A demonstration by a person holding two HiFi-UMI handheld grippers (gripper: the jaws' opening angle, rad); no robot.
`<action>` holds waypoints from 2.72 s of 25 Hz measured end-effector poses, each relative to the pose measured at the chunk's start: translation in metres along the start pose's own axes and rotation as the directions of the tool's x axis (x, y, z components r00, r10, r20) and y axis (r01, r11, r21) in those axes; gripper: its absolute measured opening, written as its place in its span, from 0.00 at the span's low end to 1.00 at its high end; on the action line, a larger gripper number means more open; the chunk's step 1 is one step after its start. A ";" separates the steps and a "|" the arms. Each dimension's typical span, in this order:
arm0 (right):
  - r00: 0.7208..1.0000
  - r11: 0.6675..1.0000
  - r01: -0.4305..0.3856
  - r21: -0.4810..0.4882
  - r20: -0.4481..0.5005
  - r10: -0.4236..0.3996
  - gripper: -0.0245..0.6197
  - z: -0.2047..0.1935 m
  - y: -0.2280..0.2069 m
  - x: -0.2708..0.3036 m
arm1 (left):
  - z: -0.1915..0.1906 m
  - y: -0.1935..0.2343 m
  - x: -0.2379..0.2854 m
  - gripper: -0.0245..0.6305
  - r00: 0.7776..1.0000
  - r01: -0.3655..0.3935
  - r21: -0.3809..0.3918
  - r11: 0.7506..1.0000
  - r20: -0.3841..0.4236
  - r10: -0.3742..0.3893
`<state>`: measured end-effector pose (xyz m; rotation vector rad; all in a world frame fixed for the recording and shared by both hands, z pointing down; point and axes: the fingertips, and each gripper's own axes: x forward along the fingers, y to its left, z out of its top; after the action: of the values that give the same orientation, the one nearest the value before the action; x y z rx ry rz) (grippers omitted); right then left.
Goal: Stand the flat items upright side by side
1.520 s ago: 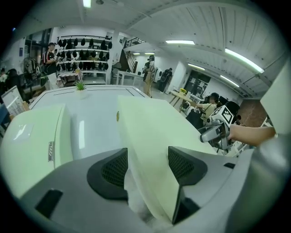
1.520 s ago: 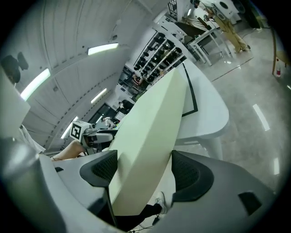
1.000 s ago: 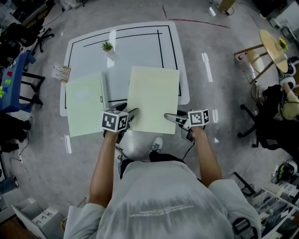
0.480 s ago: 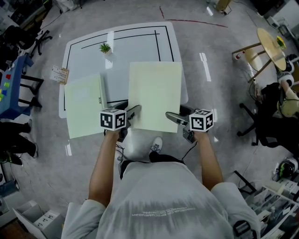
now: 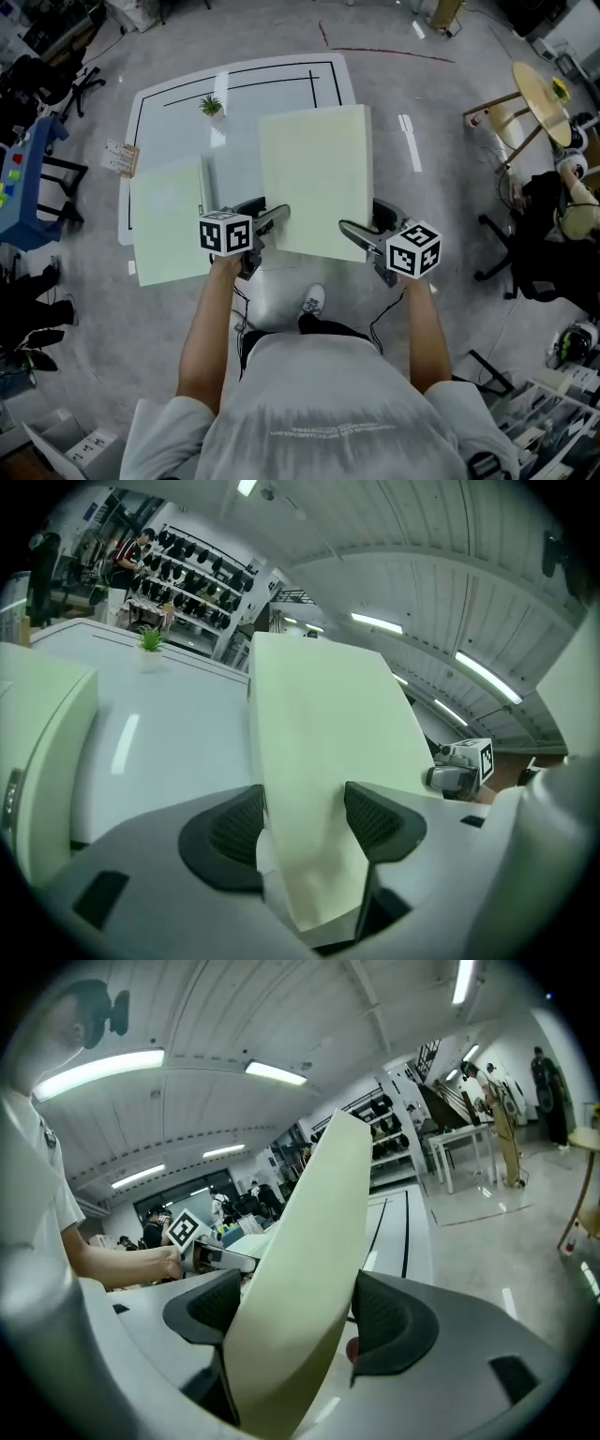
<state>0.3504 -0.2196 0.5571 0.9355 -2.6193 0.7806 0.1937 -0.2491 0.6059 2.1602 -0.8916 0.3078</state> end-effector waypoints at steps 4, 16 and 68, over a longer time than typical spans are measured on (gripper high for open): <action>0.999 0.997 0.026 -0.071 0.037 -0.024 0.63 0.023 0.000 -0.007 | 0.019 -0.005 0.007 0.47 0.999 0.044 0.010 0.999 0.027 -0.044; 0.990 0.966 0.118 -0.231 0.103 -0.097 0.63 0.057 -0.019 -0.018 | 0.073 -0.016 0.036 0.48 0.987 0.108 0.077 0.991 0.115 -0.116; 0.978 0.829 0.114 -0.547 -0.087 -0.192 0.57 -0.009 0.006 0.100 | 0.135 0.055 0.069 0.25 0.972 0.011 0.004 1.000 0.235 -0.012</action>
<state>0.2703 -0.2615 0.6022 0.8637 -2.3924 0.0399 0.1978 -0.4080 0.5773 2.2350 -1.0086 0.0470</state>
